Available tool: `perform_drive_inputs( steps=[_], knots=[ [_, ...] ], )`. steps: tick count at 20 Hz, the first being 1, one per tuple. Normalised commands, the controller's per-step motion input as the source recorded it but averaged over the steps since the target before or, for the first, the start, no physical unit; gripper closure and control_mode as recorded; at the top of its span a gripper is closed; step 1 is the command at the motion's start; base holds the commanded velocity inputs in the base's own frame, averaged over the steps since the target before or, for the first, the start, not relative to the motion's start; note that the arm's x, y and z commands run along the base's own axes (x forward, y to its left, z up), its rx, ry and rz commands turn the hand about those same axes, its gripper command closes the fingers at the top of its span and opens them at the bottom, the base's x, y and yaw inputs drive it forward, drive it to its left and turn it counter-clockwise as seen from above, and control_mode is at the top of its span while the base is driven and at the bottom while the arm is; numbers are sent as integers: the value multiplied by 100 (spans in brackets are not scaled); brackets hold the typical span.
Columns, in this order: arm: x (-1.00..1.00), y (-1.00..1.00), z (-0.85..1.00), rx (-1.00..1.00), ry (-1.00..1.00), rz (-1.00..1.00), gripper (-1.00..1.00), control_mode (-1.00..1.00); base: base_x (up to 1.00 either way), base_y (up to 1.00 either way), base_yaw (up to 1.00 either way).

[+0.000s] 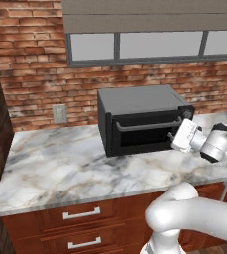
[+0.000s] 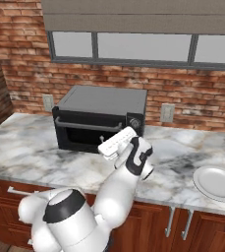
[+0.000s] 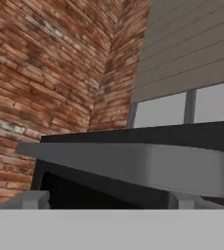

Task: Pull the toaster oven rack outwards. Pick up the baguette from the plate and place it on the toaster oven rack. Close the toaster oven door fully and set the temperature to the lowest setting.

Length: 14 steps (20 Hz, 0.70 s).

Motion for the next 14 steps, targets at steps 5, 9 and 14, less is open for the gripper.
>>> perform_drive_inputs(
  steps=[5, 9, 14],
  knots=[
    [16, 82, 1, 0, -3, -62, -100, -100, 0, 0, 0],
    [39, 77, 2, 0, 9, -61, -100, -100, 0, 0, 0],
    [77, 35, 36, 0, 25, -43, -100, -100, 0, 0, 0]
  ],
)
